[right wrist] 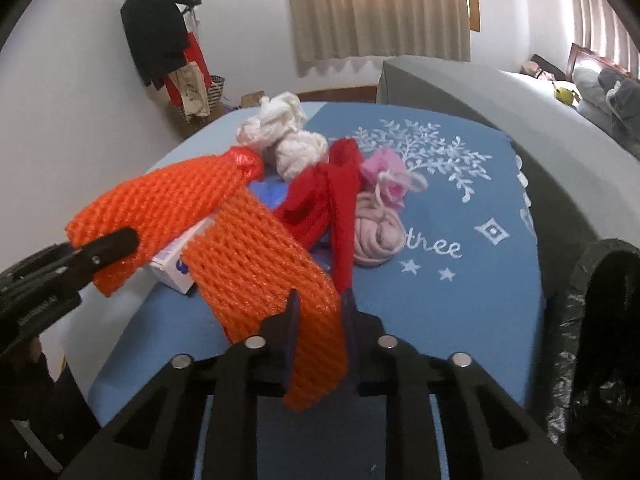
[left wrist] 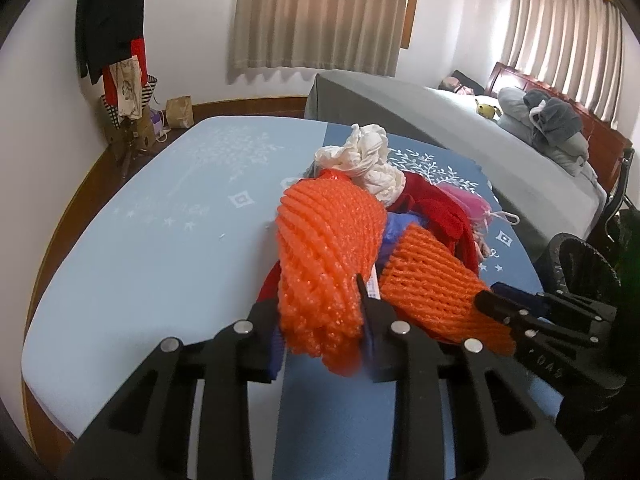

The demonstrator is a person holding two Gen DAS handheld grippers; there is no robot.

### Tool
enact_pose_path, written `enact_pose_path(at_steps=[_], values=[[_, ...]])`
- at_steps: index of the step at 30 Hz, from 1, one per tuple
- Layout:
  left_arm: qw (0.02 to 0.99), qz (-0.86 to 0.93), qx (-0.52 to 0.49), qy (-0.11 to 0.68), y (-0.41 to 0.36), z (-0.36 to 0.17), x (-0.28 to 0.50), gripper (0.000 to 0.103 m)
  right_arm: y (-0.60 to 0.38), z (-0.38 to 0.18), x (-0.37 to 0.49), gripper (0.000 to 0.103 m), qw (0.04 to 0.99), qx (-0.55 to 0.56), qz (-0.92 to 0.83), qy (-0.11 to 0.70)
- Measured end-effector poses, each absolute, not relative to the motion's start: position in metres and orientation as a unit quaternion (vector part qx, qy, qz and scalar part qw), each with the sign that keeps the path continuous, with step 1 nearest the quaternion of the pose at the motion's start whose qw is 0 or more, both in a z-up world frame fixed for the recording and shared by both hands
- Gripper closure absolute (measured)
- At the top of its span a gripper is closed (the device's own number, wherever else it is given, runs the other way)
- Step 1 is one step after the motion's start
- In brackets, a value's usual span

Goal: Collect trash
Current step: 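Carry both orange sleeves over the black trash bin and open both tools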

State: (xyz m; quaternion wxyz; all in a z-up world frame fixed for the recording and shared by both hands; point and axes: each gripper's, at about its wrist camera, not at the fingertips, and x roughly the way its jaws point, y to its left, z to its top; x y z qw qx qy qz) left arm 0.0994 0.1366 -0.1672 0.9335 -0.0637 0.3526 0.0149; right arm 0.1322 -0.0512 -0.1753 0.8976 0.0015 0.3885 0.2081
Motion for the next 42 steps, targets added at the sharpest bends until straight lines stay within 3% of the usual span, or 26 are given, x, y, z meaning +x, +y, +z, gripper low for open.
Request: enact_pose_path(at_steps=[21, 42], values=[[0.955, -0.047, -0.048, 0.290, 0.071, -0.104, 0.081, 0.076, -0.161, -0.085, 0.094, 0.087, 0.944, 0.069, 0.126, 0.296], [0.923, -0.239, 0.004, 0.302, -0.113, -0.124, 0.100, 0.076, -0.313, -0.098, 0.038, 0.087, 0.945, 0.109, -0.069, 0.301]])
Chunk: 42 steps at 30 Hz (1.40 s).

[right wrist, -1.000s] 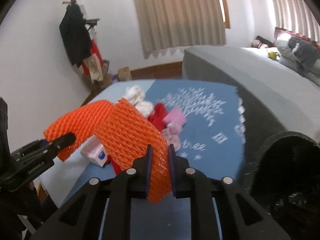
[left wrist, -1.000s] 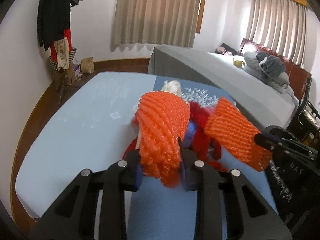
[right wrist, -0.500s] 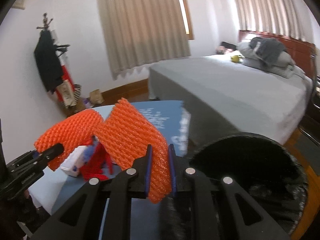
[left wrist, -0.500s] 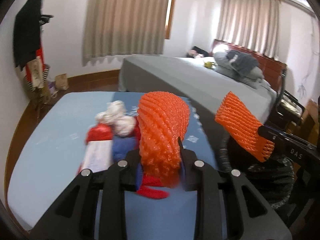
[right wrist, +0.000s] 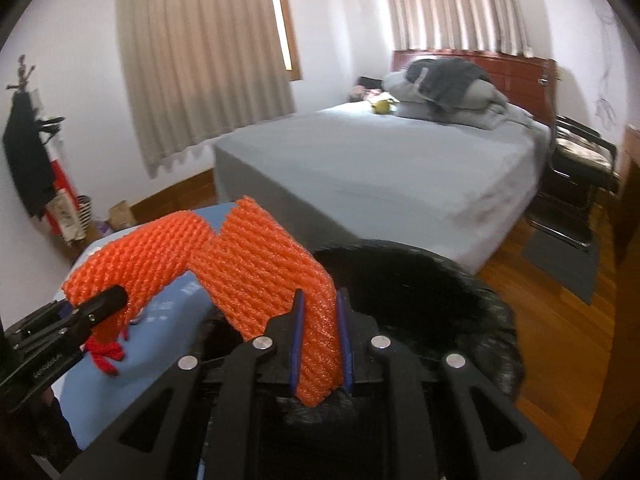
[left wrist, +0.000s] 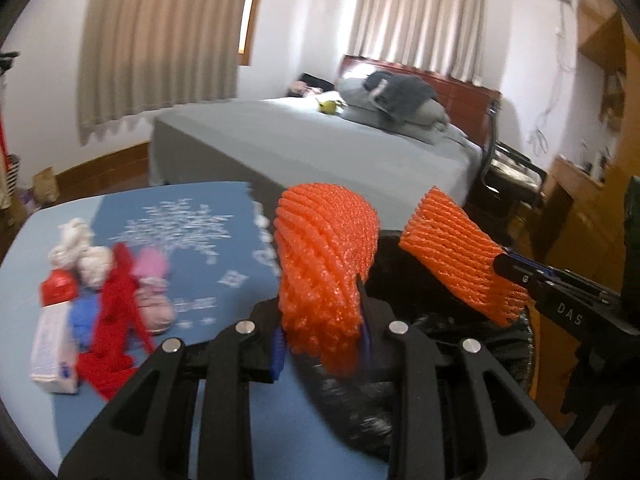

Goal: Collect trash
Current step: 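Carry both orange sleeves over the black trash bin and open both tools, then grasp the white printed box with the left tool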

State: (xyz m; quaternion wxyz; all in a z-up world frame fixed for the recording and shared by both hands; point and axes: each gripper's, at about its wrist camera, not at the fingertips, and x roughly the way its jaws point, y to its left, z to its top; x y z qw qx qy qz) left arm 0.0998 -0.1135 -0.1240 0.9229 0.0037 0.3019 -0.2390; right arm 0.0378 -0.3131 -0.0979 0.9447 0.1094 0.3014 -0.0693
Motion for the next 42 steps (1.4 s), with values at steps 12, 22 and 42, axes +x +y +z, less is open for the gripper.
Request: enact_pose_path(at_steps=[12, 22, 42], values=[[0.896, -0.300, 0.024, 0.326, -0.173, -0.155, 0.111, 0.042, -0.361, -0.126, 0.020, 0.064, 0.927, 0.126, -0.139, 0.324], [0.917, -0.248, 0.017, 0.312, -0.137, -0.144, 0.111, 0.022, -0.355, -0.119, 0.018, 0.008, 0.934, 0.119, -0.148, 0.302], [0.952, 0.020, 0.003, 0.305, 0.062, -0.161, 0.124, 0.015, -0.182, -0.130, 0.097, 0.006, 0.958, 0.069, 0.033, 0.275]])
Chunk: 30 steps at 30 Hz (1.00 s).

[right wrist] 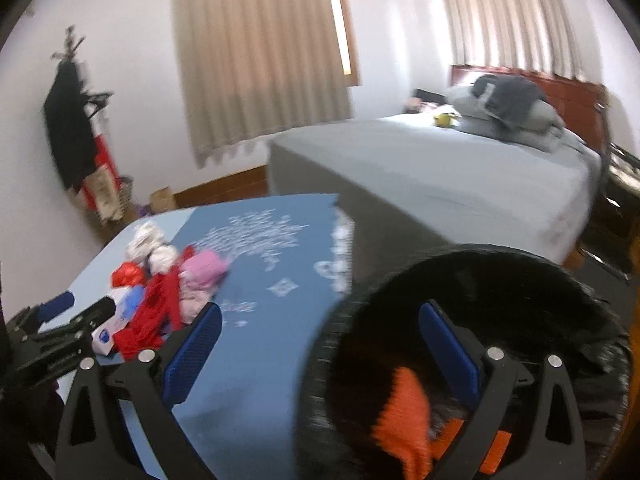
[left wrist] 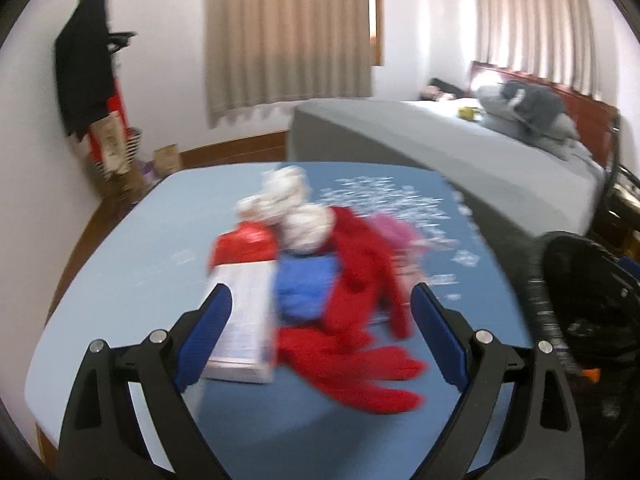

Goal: Collect trash
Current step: 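Grasp the white printed box with the left tool, then grasp the pink cloth with the right tool while the left tool holds the white box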

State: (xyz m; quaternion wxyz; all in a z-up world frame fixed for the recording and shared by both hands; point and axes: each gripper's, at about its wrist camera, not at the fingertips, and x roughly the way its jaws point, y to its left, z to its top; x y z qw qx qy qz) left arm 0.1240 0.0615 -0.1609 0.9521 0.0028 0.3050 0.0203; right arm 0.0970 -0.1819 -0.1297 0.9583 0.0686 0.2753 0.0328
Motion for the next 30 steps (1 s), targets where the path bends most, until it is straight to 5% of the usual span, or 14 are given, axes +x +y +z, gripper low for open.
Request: enact_pose_path(at_steps=[15, 21, 30], values=[[0.929, 0.040, -0.041, 0.365, 0.115, -0.199, 0.153, 0.030, -0.109, -0.163, 0.145, 0.012, 0.947, 0.038, 0.081, 0.307], [0.919, 0.026, -0.068, 0.387, 0.124, -0.208, 0.159, 0.049, -0.097, -0.169, 0.156, 0.018, 0.944, 0.027, 0.083, 0.317], [0.930, 0.032, -0.067, 0.360, 0.123, -0.196, 0.155, 0.050, -0.095, -0.165, 0.162, 0.022, 0.944, 0.031, 0.090, 0.316]])
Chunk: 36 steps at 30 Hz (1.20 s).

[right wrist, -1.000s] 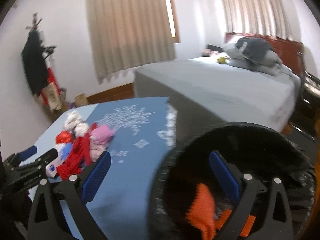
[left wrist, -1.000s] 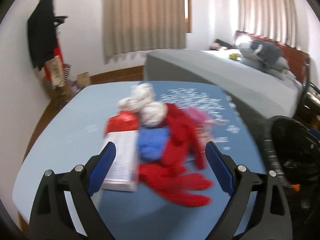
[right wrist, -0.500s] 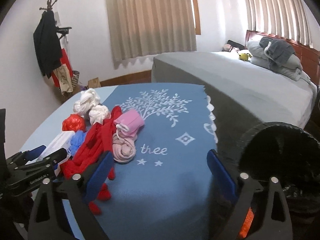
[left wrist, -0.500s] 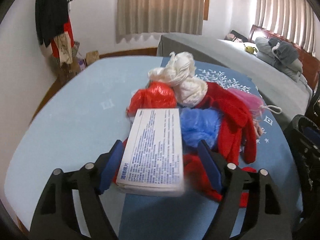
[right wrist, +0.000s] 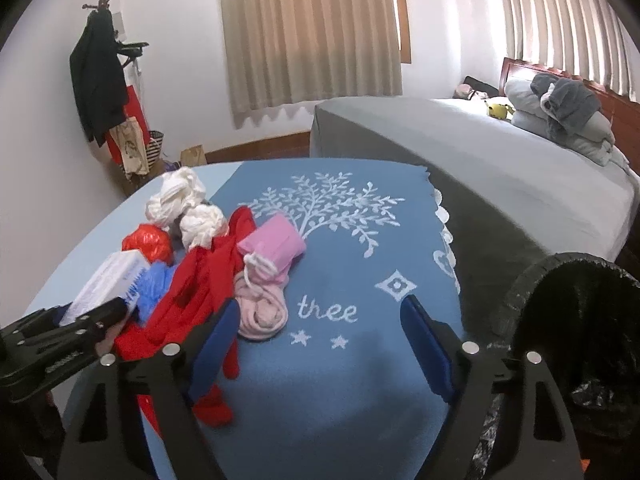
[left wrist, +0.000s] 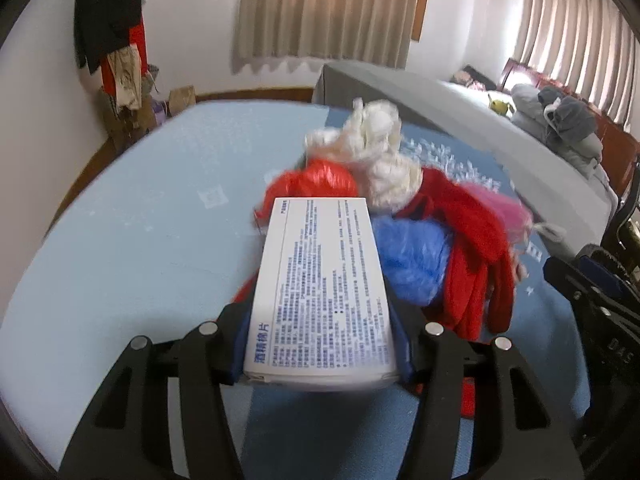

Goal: Collect trash
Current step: 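Grasp the pink cloth with the right tool while the left tool holds the white box, then carry the white box and pink cloth over the trash bin and open both tools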

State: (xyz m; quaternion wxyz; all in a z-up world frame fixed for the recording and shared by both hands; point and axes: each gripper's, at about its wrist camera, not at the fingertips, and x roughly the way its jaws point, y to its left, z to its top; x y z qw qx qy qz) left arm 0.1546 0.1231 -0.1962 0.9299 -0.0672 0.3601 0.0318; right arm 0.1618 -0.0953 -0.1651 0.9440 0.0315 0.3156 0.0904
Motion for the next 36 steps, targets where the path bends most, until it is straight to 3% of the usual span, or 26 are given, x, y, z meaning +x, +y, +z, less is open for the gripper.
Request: enact_pose_path(at_steps=[14, 17, 20, 22, 25, 36], values=[[0.942, 0.040, -0.051, 0.328, 0.117, -0.187, 0.168, 0.050, -0.076, -0.159, 0.198, 0.031, 0.947, 0.029, 0.099, 0.303], [0.943, 0.041, -0.051, 0.328, 0.118, -0.188, 0.169, 0.050, -0.071, -0.162, 0.208, 0.042, 0.944, 0.030, 0.104, 0.312], [0.942, 0.042, -0.050, 0.328, 0.119, -0.188, 0.170, 0.050, -0.067, -0.167, 0.216, 0.060, 0.936, 0.033, 0.118, 0.329], [0.943, 0.042, -0.049, 0.328, 0.118, -0.189, 0.170, 0.050, -0.064, -0.170, 0.219, 0.084, 0.929, 0.036, 0.138, 0.341], [0.943, 0.041, -0.049, 0.327, 0.120, -0.189, 0.170, 0.050, -0.064, -0.171, 0.219, 0.094, 0.925, 0.043, 0.153, 0.346], [0.950, 0.017, -0.051, 0.307, 0.102, -0.168, 0.156, 0.050, -0.108, -0.139, 0.192, 0.094, 0.940, 0.079, 0.132, 0.305]])
